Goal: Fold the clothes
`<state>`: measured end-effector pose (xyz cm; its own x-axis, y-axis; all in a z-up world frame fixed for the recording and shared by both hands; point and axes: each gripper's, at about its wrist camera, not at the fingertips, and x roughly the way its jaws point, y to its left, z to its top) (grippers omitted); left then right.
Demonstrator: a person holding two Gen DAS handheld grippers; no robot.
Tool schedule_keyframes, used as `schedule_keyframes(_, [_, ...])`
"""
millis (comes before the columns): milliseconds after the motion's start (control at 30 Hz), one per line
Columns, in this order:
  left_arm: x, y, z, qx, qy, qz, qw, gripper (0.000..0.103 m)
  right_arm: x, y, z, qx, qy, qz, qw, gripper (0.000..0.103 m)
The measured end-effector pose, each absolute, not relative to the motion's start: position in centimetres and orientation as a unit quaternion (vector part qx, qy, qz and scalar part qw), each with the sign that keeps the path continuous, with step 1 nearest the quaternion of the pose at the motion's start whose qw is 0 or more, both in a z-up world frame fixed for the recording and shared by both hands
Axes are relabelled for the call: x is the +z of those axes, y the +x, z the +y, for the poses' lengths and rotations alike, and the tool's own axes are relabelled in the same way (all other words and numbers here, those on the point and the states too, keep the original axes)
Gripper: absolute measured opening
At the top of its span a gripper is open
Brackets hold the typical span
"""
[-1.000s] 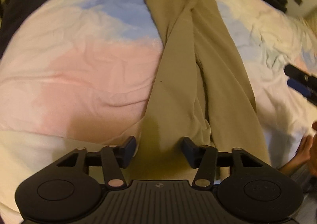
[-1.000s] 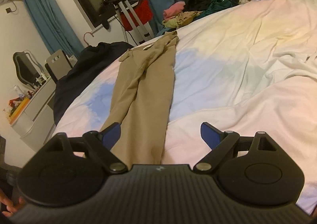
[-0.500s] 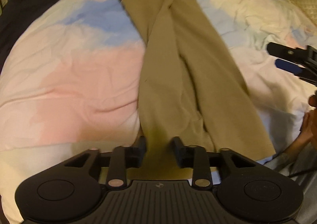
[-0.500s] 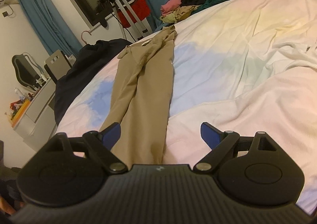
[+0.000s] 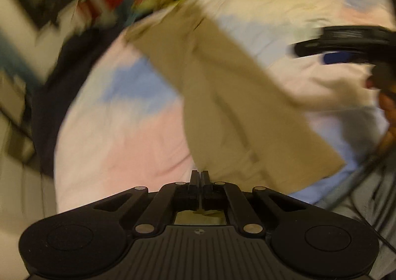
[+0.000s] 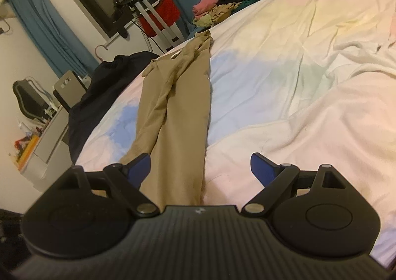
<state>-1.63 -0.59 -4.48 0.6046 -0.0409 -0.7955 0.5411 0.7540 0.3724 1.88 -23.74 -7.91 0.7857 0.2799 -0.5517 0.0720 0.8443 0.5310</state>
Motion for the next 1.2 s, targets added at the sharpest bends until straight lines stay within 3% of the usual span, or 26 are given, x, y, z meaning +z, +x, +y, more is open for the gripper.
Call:
schedule_keyframes(167, [-6.3, -6.0, -6.0, -0.312, 0.339, 0.428, 0.778, 0.009, -8.0, 1.6, -24.2, 0.053, 0.282, 0.328, 0.9, 0.089])
schedule_keyframes(267, [-6.6, -5.8, -6.0, -0.328, 0.283, 0.441, 0.786, 0.031, -8.4, 1.1, -24.6, 0.065, 0.304, 0.343, 0.886, 0.089])
schedule_keyframes(300, [-6.4, -5.2, -5.3, -0.321, 0.252, 0.441, 0.799, 0.044, -8.7, 0.9, -24.8, 0.073, 0.317, 0.351, 0.878, 0.089])
schedule_keyframes(367, [-5.7, -3.4, -2.9, -0.312, 0.153, 0.444, 0.826, 0.05, -9.3, 0.4, -25.1, 0.09, 0.343, 0.366, 0.861, 0.089])
schedule_keyframes(433, [-5.6, -0.9, 0.2, -0.272, 0.041, 0.453, 0.848, 0.064, -9.8, -0.1, -25.4, 0.107, 0.368, 0.38, 0.842, 0.089])
schedule_keyframes(467, [-6.0, 0.3, 2.0, -0.243, -0.015, 0.458, 0.855, 0.066, -10.2, -0.3, -25.4, 0.116, 0.379, 0.39, 0.831, 0.086])
schedule_keyframes(500, [-6.9, 1.6, 3.8, -0.213, -0.066, 0.465, 0.857, 0.067, -10.6, -0.4, -25.1, 0.128, 0.385, 0.403, 0.82, 0.07])
schedule_keyframes(533, [-8.0, 2.7, 5.4, -0.19, -0.109, 0.474, 0.853, 0.067, -11.1, -0.4, -24.6, 0.137, 0.387, 0.418, 0.811, 0.067])
schedule_keyframes(700, [-12.8, 5.7, 8.2, -0.153, -0.212, 0.531, 0.806, 0.064, -11.9, 0.1, -21.7, 0.147, 0.322, 0.46, 0.815, 0.068])
schedule_keyframes(800, [-13.3, 5.0, 6.8, -0.193, -0.194, 0.527, 0.805, 0.071, -12.1, 0.4, -19.6, 0.163, 0.268, 0.477, 0.821, 0.067])
schedule_keyframes(900, [-13.6, 3.9, 4.3, -0.196, -0.108, 0.521, 0.824, 0.066, -12.1, 0.5, -16.4, 0.201, 0.185, 0.495, 0.825, 0.067])
schedule_keyframes(933, [-13.9, 3.8, 3.8, -0.184, -0.08, 0.522, 0.829, 0.054, -12.0, 0.3, -15.5, 0.203, 0.157, 0.495, 0.83, 0.067])
schedule_keyframes(1000, [-14.0, 2.9, 3.3, -0.17, -0.057, 0.518, 0.837, 0.04, -11.9, 0.0, -14.1, 0.193, 0.107, 0.491, 0.842, 0.044])
schedule_keyframes(1033, [-13.9, 2.7, 3.3, -0.171, -0.067, 0.515, 0.838, 0.021, -11.6, -0.1, -13.9, 0.19, 0.097, 0.488, 0.846, 0.04])
schedule_keyframes(1067, [-13.8, 2.5, 3.3, -0.175, -0.084, 0.513, 0.836, 0.012, -11.3, -0.2, -13.9, 0.189, 0.094, 0.484, 0.849, 0.028])
schedule_keyframes(1100, [-13.7, 2.3, 3.8, -0.176, -0.104, 0.513, 0.834, 0.008, -10.9, -0.4, -13.9, 0.188, 0.092, 0.479, 0.853, 0.018])
schedule_keyframes(1200, [-12.8, 2.2, 7.1, -0.174, -0.175, 0.505, 0.827, 0.005, -9.5, -1.1, -15.3, 0.175, 0.101, 0.462, 0.863, 0.016])
